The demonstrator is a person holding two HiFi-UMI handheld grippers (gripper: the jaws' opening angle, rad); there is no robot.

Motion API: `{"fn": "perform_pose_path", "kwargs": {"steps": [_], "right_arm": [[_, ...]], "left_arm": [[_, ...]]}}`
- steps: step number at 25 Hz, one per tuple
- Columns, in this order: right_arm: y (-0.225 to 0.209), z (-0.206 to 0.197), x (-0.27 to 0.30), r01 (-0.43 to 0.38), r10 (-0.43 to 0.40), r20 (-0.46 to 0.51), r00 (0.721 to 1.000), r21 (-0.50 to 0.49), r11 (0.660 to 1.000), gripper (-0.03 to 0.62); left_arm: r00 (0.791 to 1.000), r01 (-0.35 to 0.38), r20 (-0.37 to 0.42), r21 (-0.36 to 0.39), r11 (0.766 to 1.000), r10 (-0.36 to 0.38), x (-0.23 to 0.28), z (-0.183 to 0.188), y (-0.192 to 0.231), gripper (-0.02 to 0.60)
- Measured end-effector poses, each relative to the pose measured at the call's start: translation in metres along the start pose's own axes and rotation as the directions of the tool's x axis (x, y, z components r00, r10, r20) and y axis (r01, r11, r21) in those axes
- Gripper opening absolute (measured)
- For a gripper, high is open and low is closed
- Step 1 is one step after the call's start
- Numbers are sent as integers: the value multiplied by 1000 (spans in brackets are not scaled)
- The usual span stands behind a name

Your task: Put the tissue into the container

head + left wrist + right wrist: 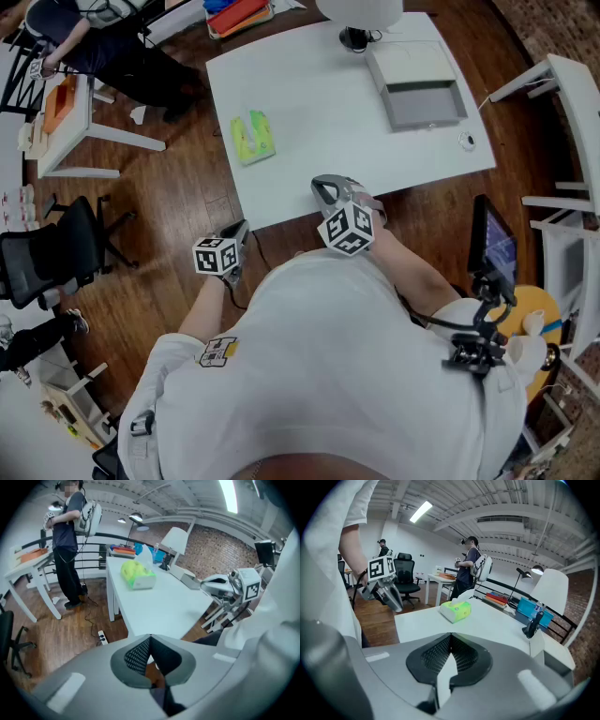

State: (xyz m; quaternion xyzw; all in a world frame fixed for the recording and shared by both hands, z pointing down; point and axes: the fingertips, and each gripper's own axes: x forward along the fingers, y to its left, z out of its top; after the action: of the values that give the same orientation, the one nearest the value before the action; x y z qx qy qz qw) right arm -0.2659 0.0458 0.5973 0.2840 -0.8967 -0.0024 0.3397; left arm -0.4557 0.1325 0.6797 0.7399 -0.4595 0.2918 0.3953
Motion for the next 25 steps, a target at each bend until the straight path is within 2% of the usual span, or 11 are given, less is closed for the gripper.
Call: {"fn": "perform_pose_path", "kwargs": {"steps": [4, 7, 11, 13, 16, 20, 23, 25], "right_arm": [[-43, -2, -2, -56, 56, 23, 998, -29, 998, 0], [-65, -10, -3, -94, 96, 32, 995, -46, 994, 0], [-84, -12, -2, -131, 133, 39, 990, -62, 989, 0], [-89, -10, 0, -139, 142, 39, 989, -66, 988, 0], [-98, -3, 8, -133, 136, 41, 990, -69, 989, 0], [-110, 5, 21, -101, 104, 35, 994, -83, 991, 0], [-119, 9, 32, -72, 73, 17, 997, -85, 994, 0], [-125, 13, 37, -50, 51, 9, 999, -81, 995, 2]], "left_arm": [[992, -93, 82, -36, 995, 96, 13, 73, -11, 0], [979, -156, 121, -55, 986, 162, 23, 111, -18, 0], [951, -261, 170, -6, 965, 258, 28, 159, -17, 0], [944, -288, 178, 33, 957, 278, 33, 178, -16, 119], [942, -300, 177, 65, 952, 285, 41, 198, -10, 251], [963, -256, 111, 105, 961, 244, 70, 210, -6, 486], [974, -225, 56, 136, 965, 220, 97, 218, -6, 590], [976, -219, 23, 132, 967, 218, 114, 219, -3, 592]]}}
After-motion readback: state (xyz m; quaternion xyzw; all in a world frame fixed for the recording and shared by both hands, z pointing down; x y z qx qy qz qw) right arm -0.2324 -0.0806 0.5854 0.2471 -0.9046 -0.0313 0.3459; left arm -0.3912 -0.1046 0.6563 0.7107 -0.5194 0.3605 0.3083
